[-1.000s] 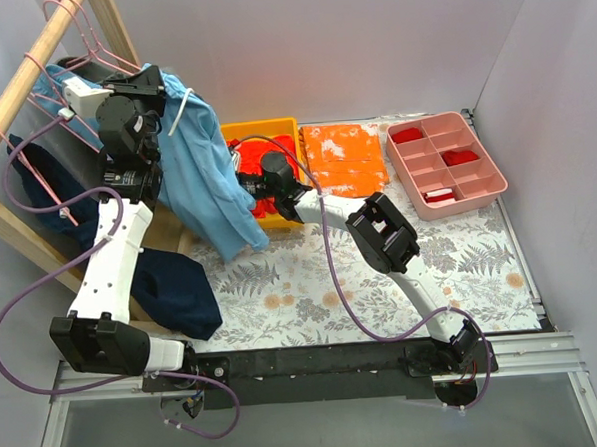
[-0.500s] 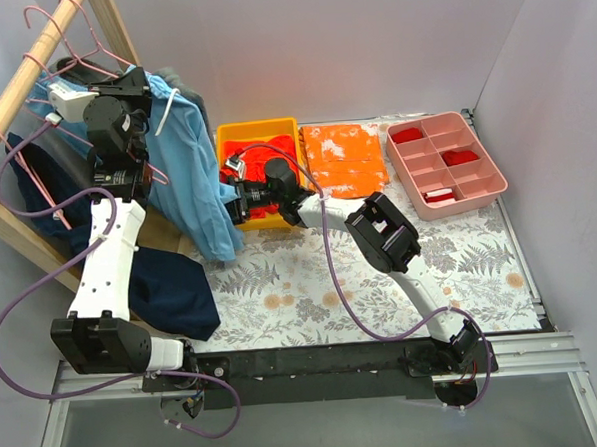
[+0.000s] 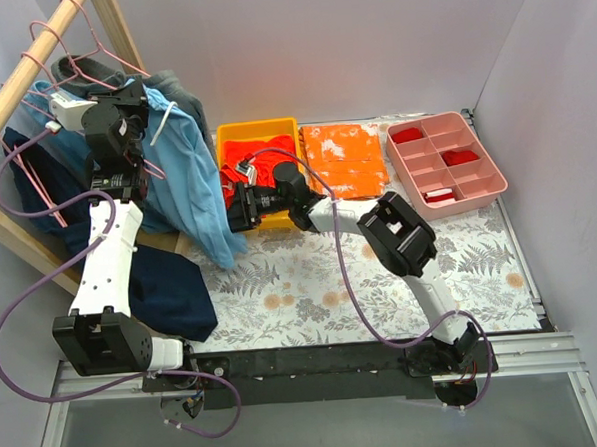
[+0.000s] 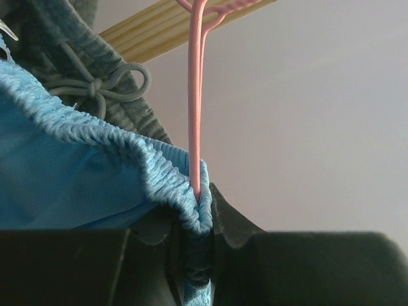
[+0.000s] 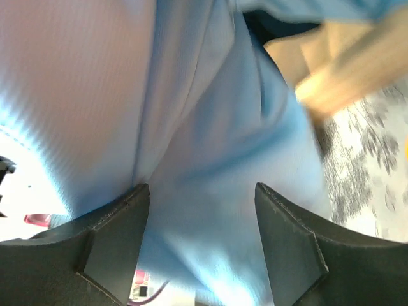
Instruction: Place the shorts on the hanger
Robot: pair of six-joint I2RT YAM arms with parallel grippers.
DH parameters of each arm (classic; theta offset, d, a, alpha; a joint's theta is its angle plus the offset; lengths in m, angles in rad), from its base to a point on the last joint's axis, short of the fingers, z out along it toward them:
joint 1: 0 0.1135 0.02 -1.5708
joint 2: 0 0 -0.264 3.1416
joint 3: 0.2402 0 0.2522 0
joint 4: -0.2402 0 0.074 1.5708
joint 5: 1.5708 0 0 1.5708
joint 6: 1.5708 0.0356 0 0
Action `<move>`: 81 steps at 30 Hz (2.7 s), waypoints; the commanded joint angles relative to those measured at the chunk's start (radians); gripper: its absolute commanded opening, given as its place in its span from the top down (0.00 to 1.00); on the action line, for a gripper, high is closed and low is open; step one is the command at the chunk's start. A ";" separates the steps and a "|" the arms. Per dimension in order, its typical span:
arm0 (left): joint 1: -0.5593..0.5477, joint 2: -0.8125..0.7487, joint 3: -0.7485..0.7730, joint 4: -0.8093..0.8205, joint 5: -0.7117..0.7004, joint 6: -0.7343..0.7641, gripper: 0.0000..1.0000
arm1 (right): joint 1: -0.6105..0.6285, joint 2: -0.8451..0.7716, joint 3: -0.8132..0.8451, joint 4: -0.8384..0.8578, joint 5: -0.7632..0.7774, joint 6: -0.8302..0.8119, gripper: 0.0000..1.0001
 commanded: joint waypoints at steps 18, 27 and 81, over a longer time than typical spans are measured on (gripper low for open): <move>0.039 -0.098 0.034 -0.094 0.118 0.052 0.50 | -0.025 -0.600 -0.457 -0.488 0.393 -0.458 0.22; 0.039 -0.170 0.043 -0.243 0.361 0.188 0.02 | -0.051 -0.728 -0.465 -0.586 0.456 -0.519 0.19; -0.760 -0.098 0.167 -0.547 -0.056 0.659 0.02 | -0.127 -1.286 -0.615 -0.914 0.904 -0.662 0.01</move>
